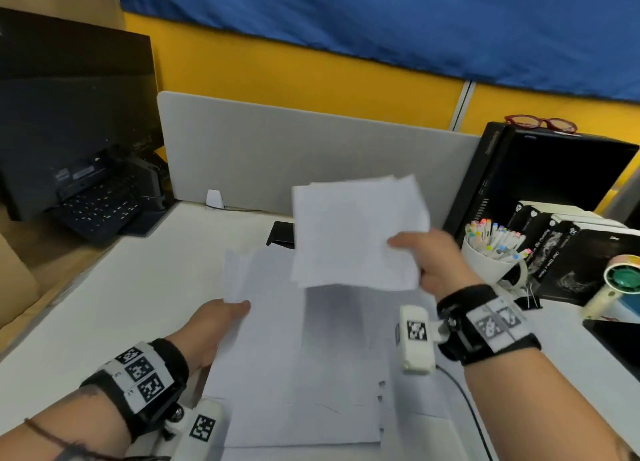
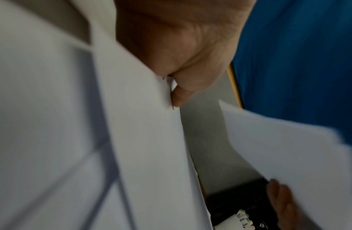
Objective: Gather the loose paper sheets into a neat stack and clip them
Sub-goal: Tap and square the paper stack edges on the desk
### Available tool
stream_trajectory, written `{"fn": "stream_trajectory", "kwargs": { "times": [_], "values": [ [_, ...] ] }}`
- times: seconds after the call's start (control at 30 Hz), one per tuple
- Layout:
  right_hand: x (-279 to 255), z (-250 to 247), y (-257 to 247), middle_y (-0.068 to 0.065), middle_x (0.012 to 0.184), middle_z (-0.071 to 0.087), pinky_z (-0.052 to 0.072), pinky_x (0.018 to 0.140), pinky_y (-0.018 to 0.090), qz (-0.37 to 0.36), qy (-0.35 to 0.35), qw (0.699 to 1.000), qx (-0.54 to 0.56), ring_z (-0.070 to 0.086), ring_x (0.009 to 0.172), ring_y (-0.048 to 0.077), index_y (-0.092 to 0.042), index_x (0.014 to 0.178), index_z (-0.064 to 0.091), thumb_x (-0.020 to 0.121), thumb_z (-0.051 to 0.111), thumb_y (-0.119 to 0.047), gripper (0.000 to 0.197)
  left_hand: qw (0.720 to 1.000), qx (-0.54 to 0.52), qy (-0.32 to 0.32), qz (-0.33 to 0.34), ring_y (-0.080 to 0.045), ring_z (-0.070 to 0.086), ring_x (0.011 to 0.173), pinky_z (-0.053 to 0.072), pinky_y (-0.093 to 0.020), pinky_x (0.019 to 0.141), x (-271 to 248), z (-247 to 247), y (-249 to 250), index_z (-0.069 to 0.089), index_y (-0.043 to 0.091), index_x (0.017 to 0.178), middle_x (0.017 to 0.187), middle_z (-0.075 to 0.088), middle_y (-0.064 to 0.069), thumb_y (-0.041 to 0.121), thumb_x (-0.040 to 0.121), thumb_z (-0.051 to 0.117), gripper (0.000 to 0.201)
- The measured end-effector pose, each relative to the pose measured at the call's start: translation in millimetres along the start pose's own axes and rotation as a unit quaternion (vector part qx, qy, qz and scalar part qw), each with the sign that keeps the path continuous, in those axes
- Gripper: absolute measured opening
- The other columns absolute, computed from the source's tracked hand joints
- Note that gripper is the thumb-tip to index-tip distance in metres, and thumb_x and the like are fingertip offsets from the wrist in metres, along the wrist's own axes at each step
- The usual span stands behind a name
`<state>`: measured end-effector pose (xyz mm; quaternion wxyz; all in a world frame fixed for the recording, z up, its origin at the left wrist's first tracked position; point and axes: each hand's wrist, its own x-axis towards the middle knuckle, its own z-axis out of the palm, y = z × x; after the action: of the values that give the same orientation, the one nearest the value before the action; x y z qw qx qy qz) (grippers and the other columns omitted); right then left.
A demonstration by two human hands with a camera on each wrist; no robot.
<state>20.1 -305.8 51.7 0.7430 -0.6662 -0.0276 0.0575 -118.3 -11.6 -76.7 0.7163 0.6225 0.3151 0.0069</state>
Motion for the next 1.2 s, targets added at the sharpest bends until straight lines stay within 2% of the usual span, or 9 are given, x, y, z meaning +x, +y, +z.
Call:
{"fn": "stream_trajectory", "kwargs": {
  "times": [0.07, 0.13, 0.23, 0.33, 0.47, 0.63, 0.87, 1.07, 1.2],
  "values": [
    [-16, 13, 34, 0.021, 0.112, 0.072, 0.060, 0.075, 0.044, 0.090, -0.040, 0.994, -0.036, 0.071, 0.094, 0.038, 0.005, 0.122, 0.062, 0.071, 0.066, 0.008, 0.051, 1.000, -0.025, 0.005, 0.006, -0.034, 0.062, 0.115, 0.045, -0.041, 0.106, -9, 6, 5, 0.059, 0.003, 0.135, 0.133, 0.065, -0.014, 0.032, 0.105, 0.059, 0.042],
    [-30, 25, 64, 0.023, 0.113, 0.069, 0.060, 0.079, 0.051, 0.145, -0.058, 0.983, -0.095, 0.070, 0.096, 0.041, 0.002, 0.124, 0.057, 0.063, 0.069, 0.001, 0.062, 0.997, -0.074, -0.008, 0.001, -0.031, 0.062, 0.118, 0.044, -0.042, 0.107, -14, 7, 10, 0.058, 0.014, 0.139, 0.135, 0.065, -0.009, 0.054, 0.106, 0.046, 0.054],
    [-43, 36, 74, 0.018, 0.111, 0.071, 0.057, 0.088, 0.057, 0.204, -0.146, 0.944, -0.216, 0.070, 0.100, 0.039, -0.008, 0.117, 0.059, 0.076, 0.071, -0.003, 0.043, 0.997, -0.060, -0.039, 0.005, -0.020, 0.050, 0.136, 0.031, -0.048, 0.122, -16, 7, 15, 0.055, 0.034, 0.141, 0.143, 0.055, 0.009, 0.083, 0.088, 0.046, 0.073],
    [-37, 36, 49, 0.009, 0.100, 0.072, 0.059, 0.070, 0.036, 0.208, -0.259, 0.851, -0.407, 0.070, 0.084, 0.025, -0.014, 0.105, 0.061, 0.084, 0.077, -0.023, 0.027, 0.999, 0.010, -0.042, 0.022, -0.021, 0.046, 0.138, 0.030, -0.047, 0.122, -17, 8, 12, 0.064, 0.022, 0.135, 0.142, 0.054, 0.009, 0.048, 0.084, 0.080, 0.059],
    [32, 29, 29, 0.007, 0.116, 0.069, 0.051, 0.079, 0.031, 0.077, -0.174, 0.752, -0.632, 0.067, 0.105, 0.023, -0.009, 0.119, 0.063, 0.084, 0.077, -0.039, 0.048, 0.999, 0.045, -0.024, 0.006, -0.035, 0.073, 0.104, 0.054, -0.046, 0.099, -8, 7, 6, 0.073, 0.001, 0.114, 0.112, 0.079, -0.015, 0.004, 0.086, 0.080, 0.029],
    [117, -8, 43, 0.008, 0.137, 0.055, 0.047, 0.086, 0.031, 0.049, -0.098, 0.790, -0.603, 0.057, 0.111, 0.026, -0.020, 0.143, 0.041, 0.067, 0.091, -0.024, 0.091, 0.999, 0.030, -0.039, 0.008, -0.035, 0.076, 0.098, 0.058, -0.041, 0.085, -4, 5, 3, 0.074, 0.003, 0.113, 0.102, 0.081, -0.012, 0.001, 0.088, 0.076, 0.025],
    [157, -8, 51, 0.002, 0.155, 0.042, 0.047, 0.105, 0.040, 0.064, -0.177, 0.667, -0.721, 0.049, 0.134, 0.029, -0.020, 0.157, 0.020, 0.051, 0.094, -0.049, 0.132, 0.999, 0.025, -0.048, 0.004, -0.036, 0.076, 0.100, 0.058, -0.046, 0.093, -4, 4, 7, 0.073, 0.003, 0.117, 0.107, 0.080, -0.013, 0.001, 0.086, 0.077, 0.031],
    [165, 0, 48, 0.006, 0.149, 0.045, 0.050, 0.098, 0.039, 0.072, -0.190, 0.637, -0.744, 0.051, 0.129, 0.030, -0.021, 0.150, 0.034, 0.052, 0.095, -0.044, 0.118, 0.998, 0.029, -0.053, 0.002, -0.033, 0.077, 0.100, 0.058, -0.044, 0.093, -4, 5, 9, 0.074, 0.003, 0.117, 0.109, 0.080, -0.013, 0.000, 0.088, 0.075, 0.030],
    [167, 5, 47, 0.006, 0.152, 0.035, 0.050, 0.100, 0.049, 0.073, -0.196, 0.597, -0.775, 0.046, 0.133, 0.035, -0.036, 0.154, 0.024, 0.038, 0.094, -0.057, 0.137, 0.998, 0.028, -0.056, -0.001, -0.034, 0.078, 0.099, 0.058, -0.043, 0.089, -7, 6, 9, 0.073, 0.002, 0.118, 0.109, 0.080, -0.014, -0.001, 0.088, 0.074, 0.031]
  ]
}}
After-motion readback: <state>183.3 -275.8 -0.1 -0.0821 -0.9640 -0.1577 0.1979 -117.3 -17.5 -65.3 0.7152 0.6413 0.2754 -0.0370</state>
